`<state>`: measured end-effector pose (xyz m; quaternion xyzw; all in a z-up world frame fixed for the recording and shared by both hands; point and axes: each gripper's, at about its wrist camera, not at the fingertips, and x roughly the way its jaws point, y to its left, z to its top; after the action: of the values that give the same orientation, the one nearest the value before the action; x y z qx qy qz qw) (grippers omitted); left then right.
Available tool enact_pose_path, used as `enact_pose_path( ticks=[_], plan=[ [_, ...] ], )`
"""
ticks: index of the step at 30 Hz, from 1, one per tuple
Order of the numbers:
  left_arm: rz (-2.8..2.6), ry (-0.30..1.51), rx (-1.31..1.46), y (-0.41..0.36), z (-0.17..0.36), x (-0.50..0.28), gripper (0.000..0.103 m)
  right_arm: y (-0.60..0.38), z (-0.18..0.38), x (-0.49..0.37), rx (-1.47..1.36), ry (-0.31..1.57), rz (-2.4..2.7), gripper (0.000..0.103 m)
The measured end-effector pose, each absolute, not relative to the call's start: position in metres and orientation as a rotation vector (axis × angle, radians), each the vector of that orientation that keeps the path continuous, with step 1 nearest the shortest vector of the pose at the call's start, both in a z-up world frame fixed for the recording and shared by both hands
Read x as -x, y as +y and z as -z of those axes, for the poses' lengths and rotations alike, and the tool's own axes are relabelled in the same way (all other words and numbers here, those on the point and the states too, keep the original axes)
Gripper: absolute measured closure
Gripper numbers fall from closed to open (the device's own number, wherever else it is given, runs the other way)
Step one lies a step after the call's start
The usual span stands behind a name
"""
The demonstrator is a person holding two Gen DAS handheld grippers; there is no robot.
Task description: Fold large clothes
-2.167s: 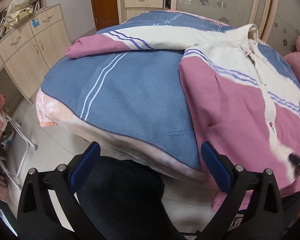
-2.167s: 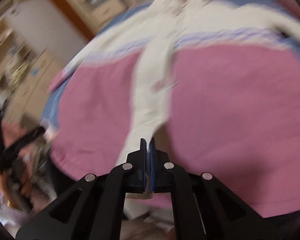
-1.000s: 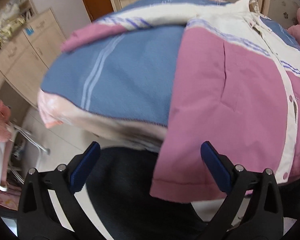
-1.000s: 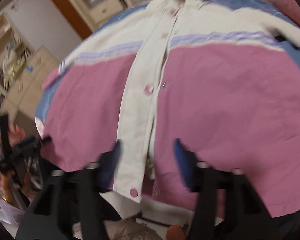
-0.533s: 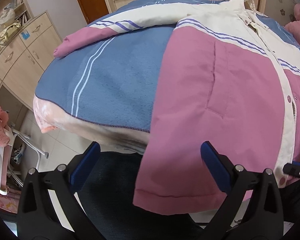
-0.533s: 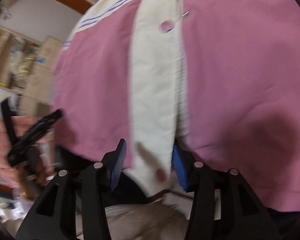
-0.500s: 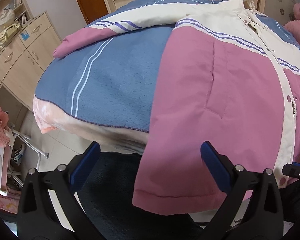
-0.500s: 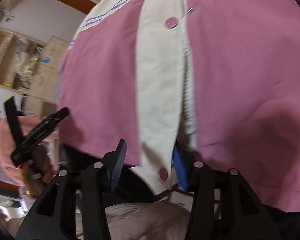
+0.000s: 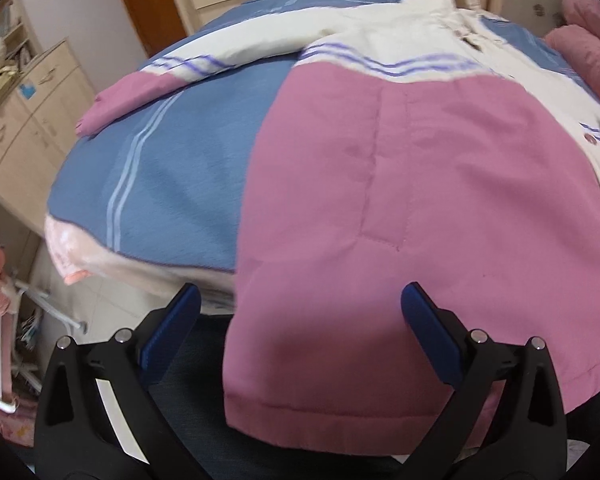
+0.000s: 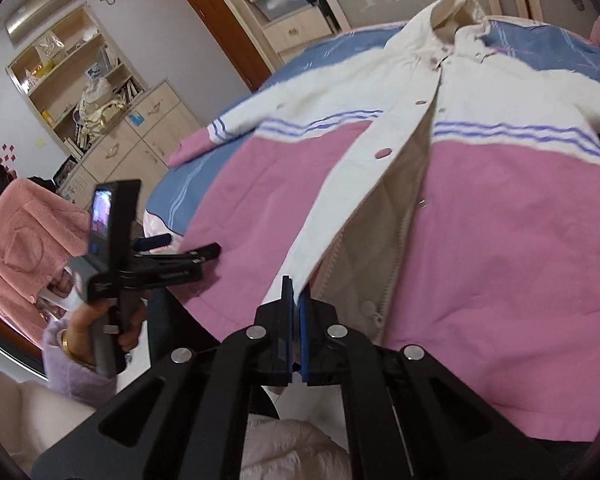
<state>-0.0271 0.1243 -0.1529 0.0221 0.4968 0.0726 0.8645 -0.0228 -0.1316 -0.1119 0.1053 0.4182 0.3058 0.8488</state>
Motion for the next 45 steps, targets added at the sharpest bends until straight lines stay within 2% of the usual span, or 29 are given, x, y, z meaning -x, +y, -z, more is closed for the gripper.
enact_pose_path(
  ticks=[4, 12, 13, 14, 16, 23, 26, 36, 39, 40, 41, 45],
  plan=[
    [-0.111, 1.039, -0.083, 0.106, 0.153, 0.024, 0.002, -0.156, 0.12, 0.031, -0.179, 0.909, -0.579, 0.101],
    [-0.107, 1.084, -0.164, 0.085, 0.17, 0.016, 0.002, -0.166, 0.186, 0.017, -0.186, 1.095, -0.416, 0.098],
    [-0.111, 1.084, -0.172, 0.084, 0.17, 0.016, 0.002, -0.168, 0.188, 0.014, -0.196, 1.098, -0.386, 0.087],
    [-0.112, 1.082, -0.169, 0.085, 0.17, 0.016, 0.002, -0.173, 0.188, 0.011, -0.219, 1.094, -0.361, 0.069],
    [-0.109, 1.07, -0.144, 0.088, 0.166, 0.018, 0.002, -0.183, 0.182, 0.006, -0.275, 1.056, -0.352, 0.053],
    [-0.091, 0.983, -0.068, 0.096, 0.146, 0.02, 0.002, -0.185, 0.173, -0.031, -0.42, 0.972, -0.42, 0.053],
    [-0.077, 0.966, -0.054, 0.096, 0.142, 0.018, 0.002, -0.181, 0.175, -0.054, -0.469, 0.943, -0.444, 0.053],
    [-0.095, 1.044, -0.058, 0.093, 0.176, 0.0, 0.002, -0.147, 0.188, -0.128, -0.528, 0.976, -0.487, 0.055],
    [-0.106, 1.061, -0.046, 0.096, 0.185, -0.004, 0.002, -0.144, 0.184, -0.136, -0.562, 0.949, -0.551, 0.072],
    [-0.104, 1.065, -0.04, 0.097, 0.186, -0.006, 0.002, -0.143, 0.183, -0.14, -0.563, 0.946, -0.556, 0.09],
    [-0.103, 1.068, -0.036, 0.097, 0.187, -0.007, 0.002, -0.144, 0.182, -0.141, -0.538, 0.945, -0.536, 0.1],
    [-0.093, 1.07, -0.027, 0.095, 0.187, -0.009, 0.002, -0.155, 0.167, -0.131, -0.517, 0.88, -0.48, 0.101]
  ],
)
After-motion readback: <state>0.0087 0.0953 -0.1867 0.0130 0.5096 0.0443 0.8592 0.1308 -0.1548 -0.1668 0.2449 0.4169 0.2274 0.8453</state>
